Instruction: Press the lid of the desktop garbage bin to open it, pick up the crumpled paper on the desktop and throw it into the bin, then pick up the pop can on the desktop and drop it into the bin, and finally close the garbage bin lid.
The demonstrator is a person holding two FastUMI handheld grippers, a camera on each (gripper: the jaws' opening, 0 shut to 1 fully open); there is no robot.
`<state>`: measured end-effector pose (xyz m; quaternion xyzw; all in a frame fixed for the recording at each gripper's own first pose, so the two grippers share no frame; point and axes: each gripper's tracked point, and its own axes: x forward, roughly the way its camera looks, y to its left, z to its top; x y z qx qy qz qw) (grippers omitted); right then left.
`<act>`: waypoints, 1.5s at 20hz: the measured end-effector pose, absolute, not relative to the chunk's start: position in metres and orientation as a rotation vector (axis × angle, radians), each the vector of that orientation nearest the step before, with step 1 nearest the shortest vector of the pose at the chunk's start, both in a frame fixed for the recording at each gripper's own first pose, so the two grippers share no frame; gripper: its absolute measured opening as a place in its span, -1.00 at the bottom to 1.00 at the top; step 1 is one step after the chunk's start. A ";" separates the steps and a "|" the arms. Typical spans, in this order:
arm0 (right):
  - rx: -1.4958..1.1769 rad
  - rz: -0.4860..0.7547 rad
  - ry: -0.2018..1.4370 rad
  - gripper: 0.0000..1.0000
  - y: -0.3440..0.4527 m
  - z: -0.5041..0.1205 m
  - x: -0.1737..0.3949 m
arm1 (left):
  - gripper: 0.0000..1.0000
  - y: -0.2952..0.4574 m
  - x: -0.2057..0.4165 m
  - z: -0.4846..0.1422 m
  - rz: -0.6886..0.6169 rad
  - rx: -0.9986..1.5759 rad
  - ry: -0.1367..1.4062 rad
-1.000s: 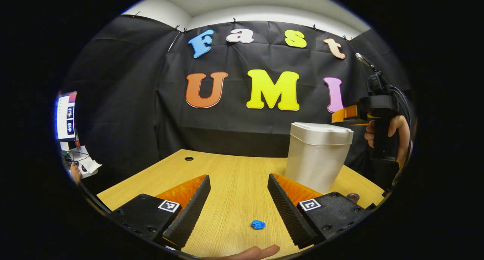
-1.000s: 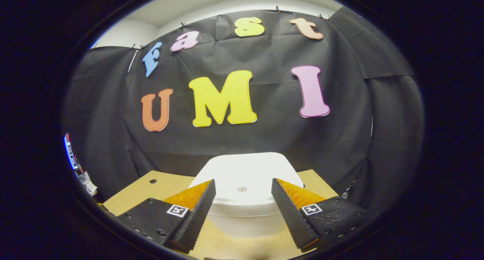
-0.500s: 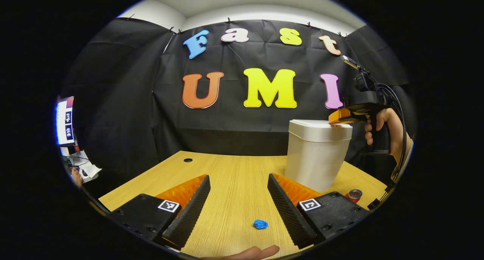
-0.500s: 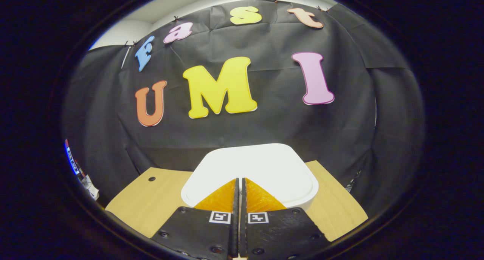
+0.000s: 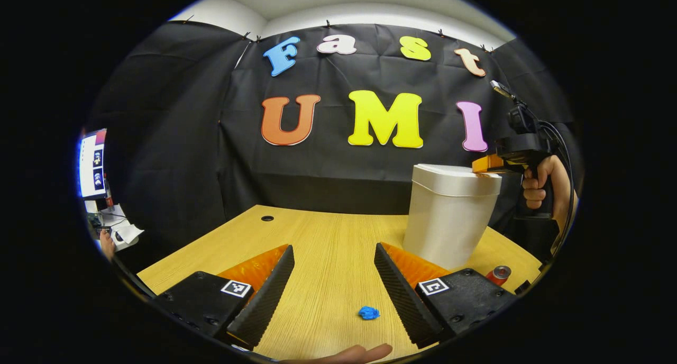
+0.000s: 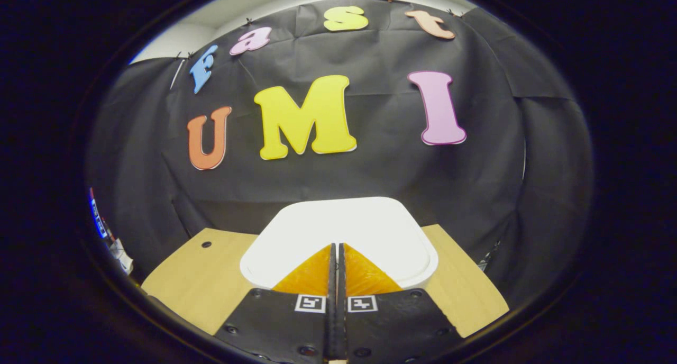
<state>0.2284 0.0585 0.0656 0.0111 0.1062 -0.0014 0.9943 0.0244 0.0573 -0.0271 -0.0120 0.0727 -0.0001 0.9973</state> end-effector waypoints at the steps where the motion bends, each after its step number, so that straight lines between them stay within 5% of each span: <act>1: -0.009 -0.014 0.208 -0.97 0.058 0.067 0.226 | 0.97 0.056 0.024 -0.028 -0.007 -0.024 0.149; 16: -0.165 0.019 0.005 -0.92 0.087 0.089 0.131 | 0.97 0.058 0.025 -0.029 -0.006 -0.004 0.155; 19: -0.106 0.012 -0.005 0.32 0.079 0.082 0.119 | 0.97 0.060 0.026 -0.032 0.001 0.006 0.159; 25: -0.075 0.023 0.027 0.90 0.069 0.053 0.094 | 0.97 0.060 0.040 -0.051 -0.024 0.035 0.192; 30: -0.039 0.043 0.014 0.90 0.069 0.030 0.057 | 0.97 0.040 0.054 -0.093 -0.137 0.043 0.293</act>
